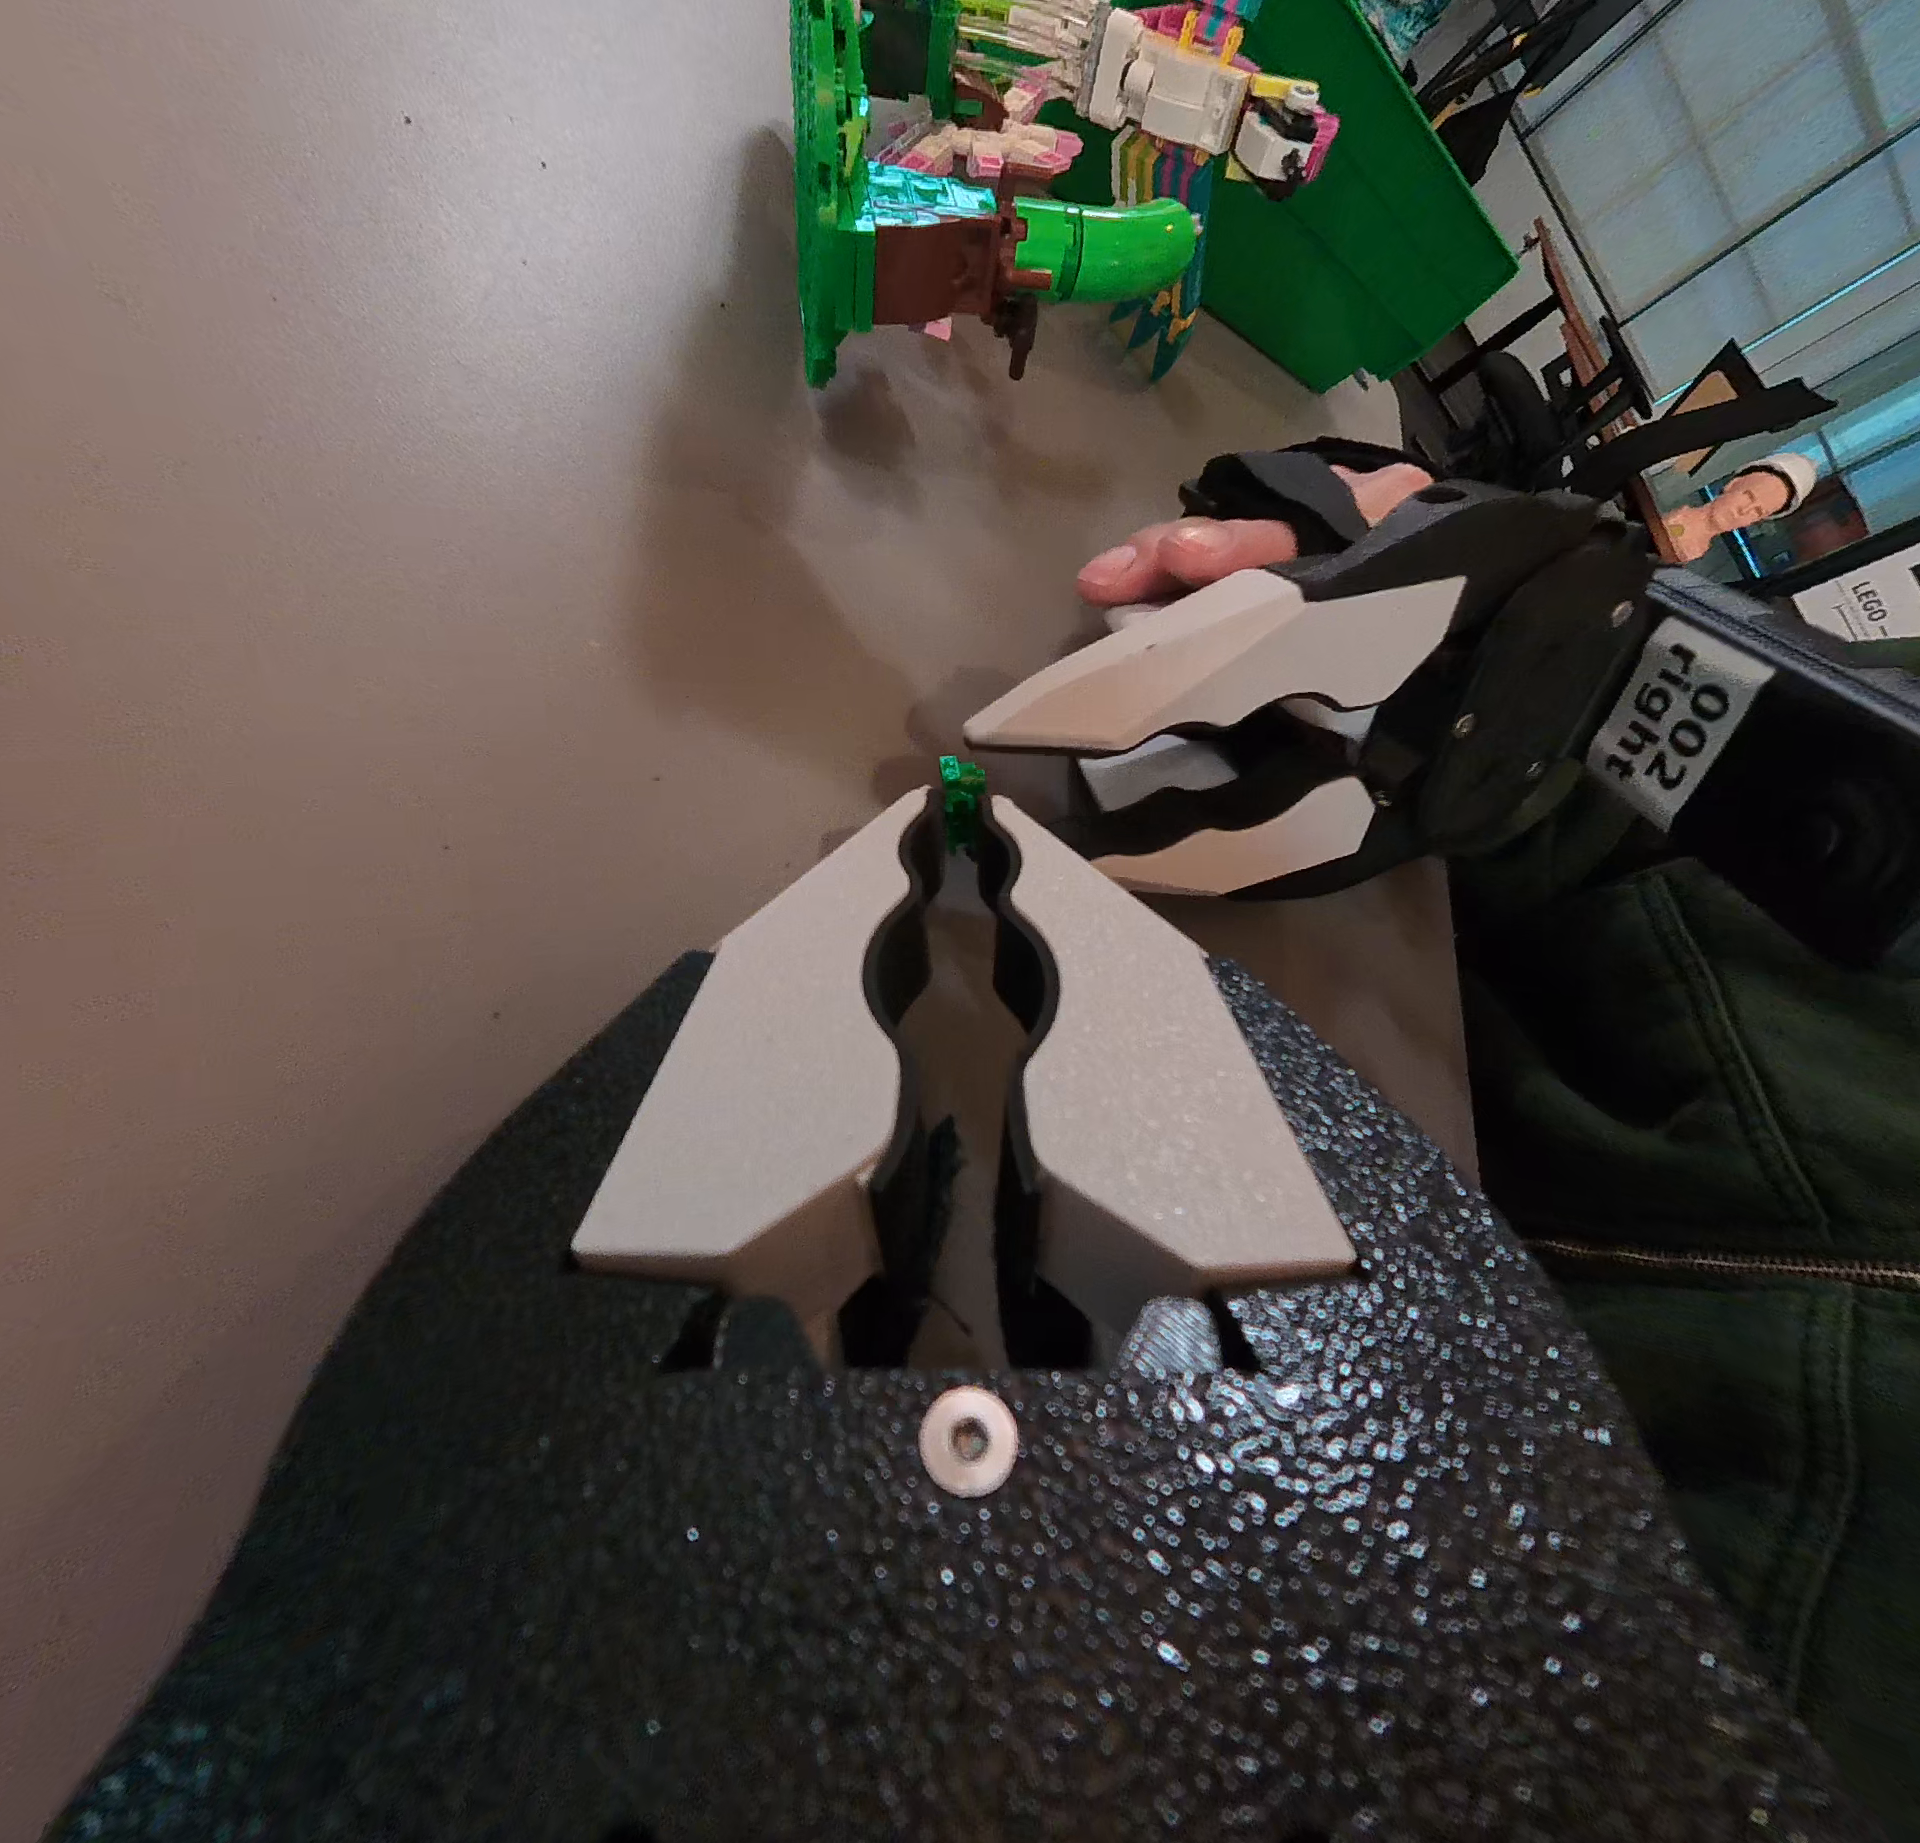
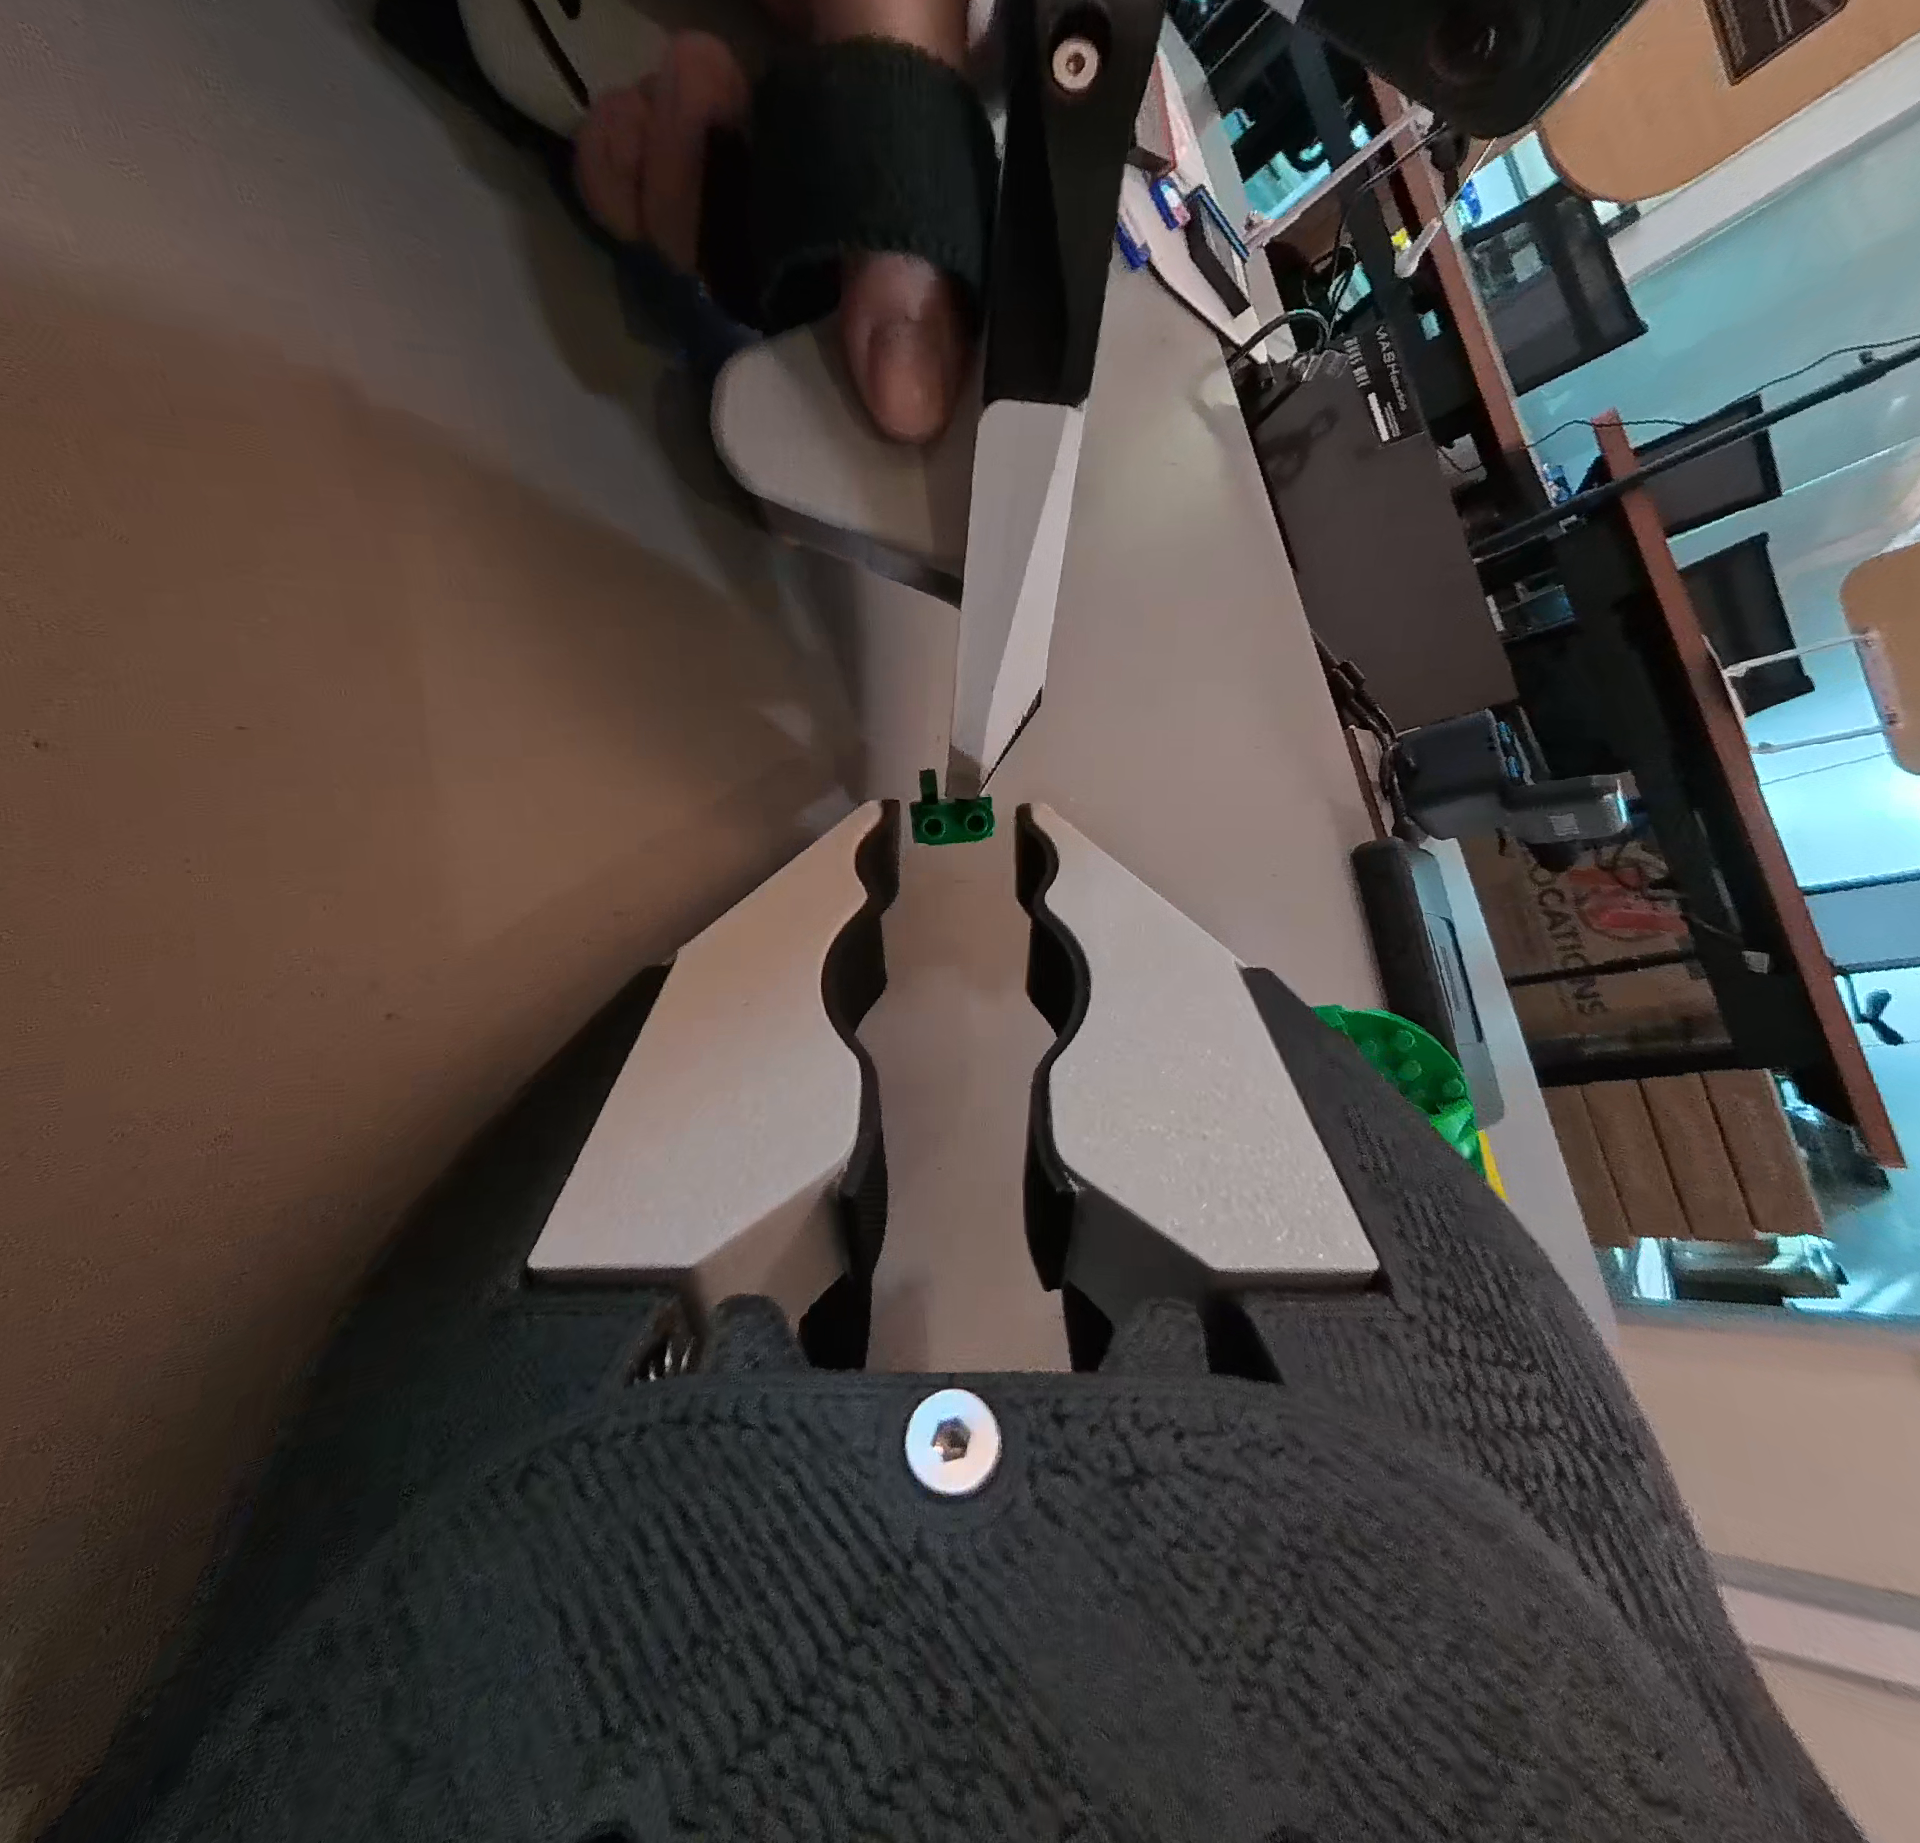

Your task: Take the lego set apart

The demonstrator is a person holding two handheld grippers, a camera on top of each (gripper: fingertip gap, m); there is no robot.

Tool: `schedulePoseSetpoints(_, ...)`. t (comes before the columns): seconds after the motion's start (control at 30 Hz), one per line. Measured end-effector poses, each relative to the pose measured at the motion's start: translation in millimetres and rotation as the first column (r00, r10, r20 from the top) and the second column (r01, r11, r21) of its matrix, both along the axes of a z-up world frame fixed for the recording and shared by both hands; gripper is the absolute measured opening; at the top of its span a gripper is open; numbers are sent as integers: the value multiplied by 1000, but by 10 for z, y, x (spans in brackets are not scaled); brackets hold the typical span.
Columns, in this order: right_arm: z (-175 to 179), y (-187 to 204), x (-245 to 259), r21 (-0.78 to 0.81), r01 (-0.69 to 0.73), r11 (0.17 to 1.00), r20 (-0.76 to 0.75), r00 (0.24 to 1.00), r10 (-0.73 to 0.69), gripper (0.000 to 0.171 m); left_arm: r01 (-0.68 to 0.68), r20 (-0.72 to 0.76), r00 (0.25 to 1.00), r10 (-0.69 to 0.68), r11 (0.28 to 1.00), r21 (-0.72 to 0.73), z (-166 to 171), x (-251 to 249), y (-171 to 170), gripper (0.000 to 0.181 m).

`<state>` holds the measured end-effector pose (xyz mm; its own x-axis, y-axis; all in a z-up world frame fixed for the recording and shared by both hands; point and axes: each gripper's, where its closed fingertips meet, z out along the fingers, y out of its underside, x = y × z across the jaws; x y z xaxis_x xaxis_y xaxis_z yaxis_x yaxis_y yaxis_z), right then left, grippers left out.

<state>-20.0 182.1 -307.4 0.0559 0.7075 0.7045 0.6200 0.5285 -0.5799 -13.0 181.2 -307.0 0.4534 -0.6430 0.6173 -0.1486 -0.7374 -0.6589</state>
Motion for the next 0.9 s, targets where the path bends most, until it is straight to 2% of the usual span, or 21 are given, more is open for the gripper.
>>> schedulePoseSetpoints(0.07,-22,13,2,11,5,1000,15,1000,-5,14,-1,2,1000,1,1000,-3,-1,0,3,4)
schedulePoseSetpoints(0.5,-72,-2,-4,79,8,997,88,996,-15,14,3,-40,999,-3,1000,-1,-43,4,7,4)
schedulePoseSetpoints(0.9,-60,-52,34,217,-12,976,103,995,-10,12,27,-118,993,-13,993,119,-49,-1,3,3)
